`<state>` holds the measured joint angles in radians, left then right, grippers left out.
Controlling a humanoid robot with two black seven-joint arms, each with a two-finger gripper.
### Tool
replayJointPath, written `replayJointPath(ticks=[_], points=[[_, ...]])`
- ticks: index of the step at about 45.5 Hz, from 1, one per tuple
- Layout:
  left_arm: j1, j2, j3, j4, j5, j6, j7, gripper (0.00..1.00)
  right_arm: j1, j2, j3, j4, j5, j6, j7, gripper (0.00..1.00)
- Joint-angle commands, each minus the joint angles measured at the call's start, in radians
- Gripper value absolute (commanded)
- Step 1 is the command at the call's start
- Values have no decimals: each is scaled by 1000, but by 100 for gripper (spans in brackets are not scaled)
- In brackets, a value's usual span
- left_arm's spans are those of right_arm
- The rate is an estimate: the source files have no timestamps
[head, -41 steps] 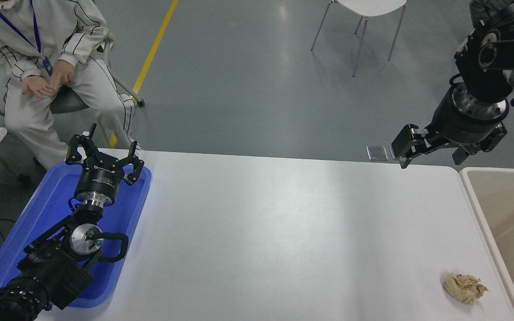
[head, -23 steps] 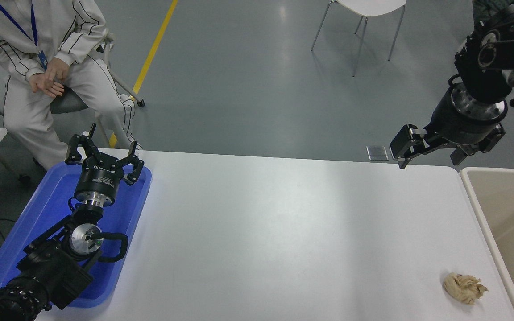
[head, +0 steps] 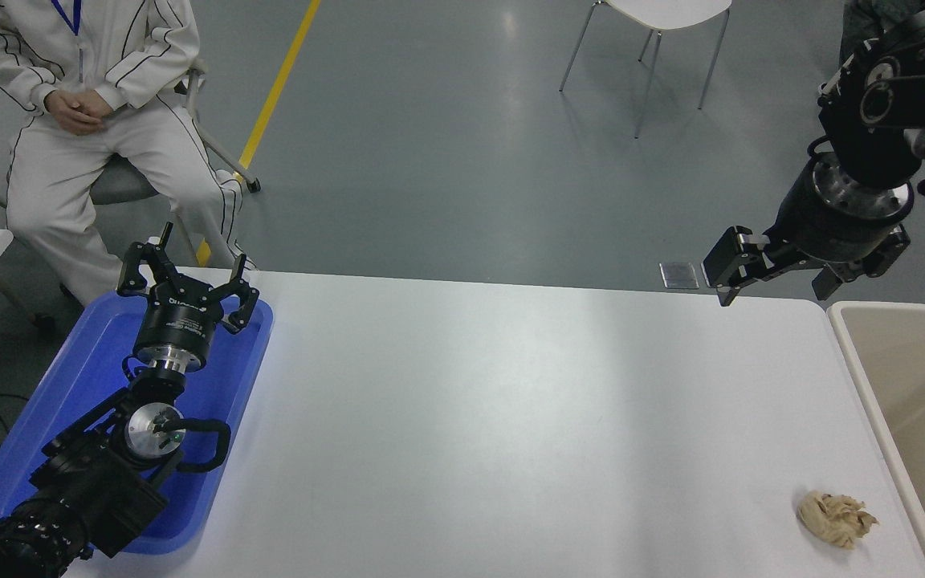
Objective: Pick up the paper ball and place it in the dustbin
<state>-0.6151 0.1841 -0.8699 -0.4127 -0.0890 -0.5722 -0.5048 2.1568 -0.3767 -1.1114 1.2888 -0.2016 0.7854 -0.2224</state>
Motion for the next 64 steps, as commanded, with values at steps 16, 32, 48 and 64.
replayJointPath(ticks=[16, 32, 48, 64], points=[[0, 0, 0, 0, 0, 0, -1, 100, -3, -33, -19, 4, 1, 0, 0, 100], [0, 0, 0, 2, 0, 0, -1, 100, 0, -65, -73, 12, 1, 0, 0, 100], [0, 0, 0, 2, 0, 0, -1, 100, -11, -175, -151, 3, -13, 0, 0, 100], [0, 0, 0, 2, 0, 0, -1, 100, -251, -392, -146, -5, -15, -156, 1, 100]])
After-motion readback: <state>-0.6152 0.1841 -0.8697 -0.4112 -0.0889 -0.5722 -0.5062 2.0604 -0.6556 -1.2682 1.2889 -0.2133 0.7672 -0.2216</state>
